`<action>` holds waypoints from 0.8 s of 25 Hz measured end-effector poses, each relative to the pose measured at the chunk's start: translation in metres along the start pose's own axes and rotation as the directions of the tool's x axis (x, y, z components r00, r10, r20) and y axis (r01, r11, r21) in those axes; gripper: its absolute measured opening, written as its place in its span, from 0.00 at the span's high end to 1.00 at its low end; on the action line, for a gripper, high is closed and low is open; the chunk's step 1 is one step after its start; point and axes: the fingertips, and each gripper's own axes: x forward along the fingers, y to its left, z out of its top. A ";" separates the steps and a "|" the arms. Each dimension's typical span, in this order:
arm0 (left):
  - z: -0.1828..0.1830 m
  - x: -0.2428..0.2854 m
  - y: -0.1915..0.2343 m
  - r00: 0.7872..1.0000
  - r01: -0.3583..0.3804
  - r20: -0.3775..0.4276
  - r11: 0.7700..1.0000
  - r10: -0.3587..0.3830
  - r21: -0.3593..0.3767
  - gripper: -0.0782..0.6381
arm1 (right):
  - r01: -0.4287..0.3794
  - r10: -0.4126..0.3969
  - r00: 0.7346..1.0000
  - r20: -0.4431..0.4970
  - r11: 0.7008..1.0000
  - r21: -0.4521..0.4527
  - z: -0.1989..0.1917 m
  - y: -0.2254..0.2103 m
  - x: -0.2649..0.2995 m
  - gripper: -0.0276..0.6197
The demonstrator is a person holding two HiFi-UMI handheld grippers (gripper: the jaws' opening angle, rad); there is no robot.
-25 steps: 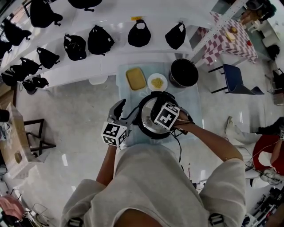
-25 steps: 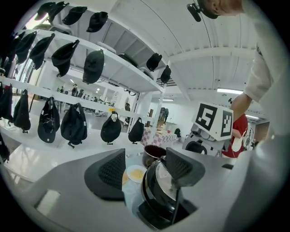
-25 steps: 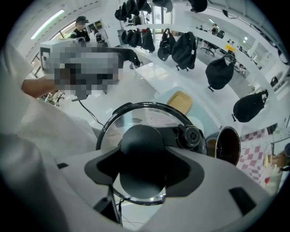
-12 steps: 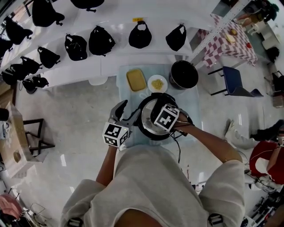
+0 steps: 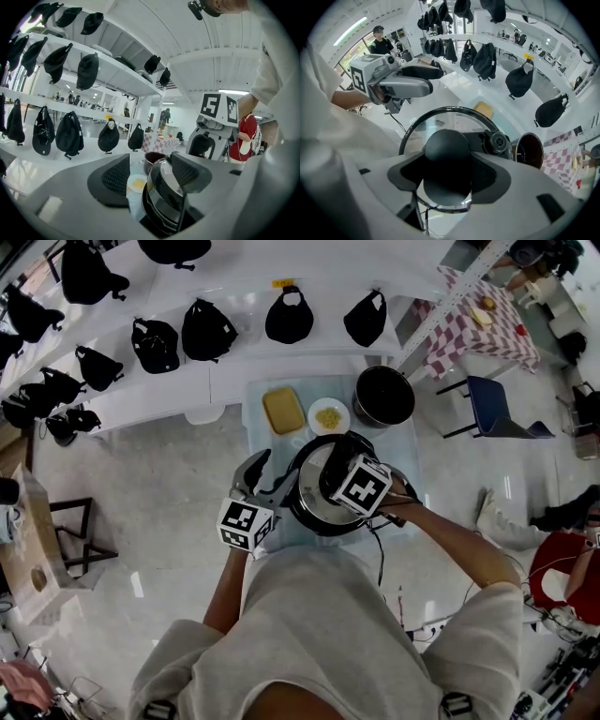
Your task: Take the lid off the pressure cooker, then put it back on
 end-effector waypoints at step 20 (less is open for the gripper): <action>0.009 0.106 -0.139 0.928 0.371 -0.055 0.926 -0.368 0.073 0.52 | 0.189 -0.206 0.978 -0.026 0.832 0.522 -0.214 -0.066 -0.092 0.54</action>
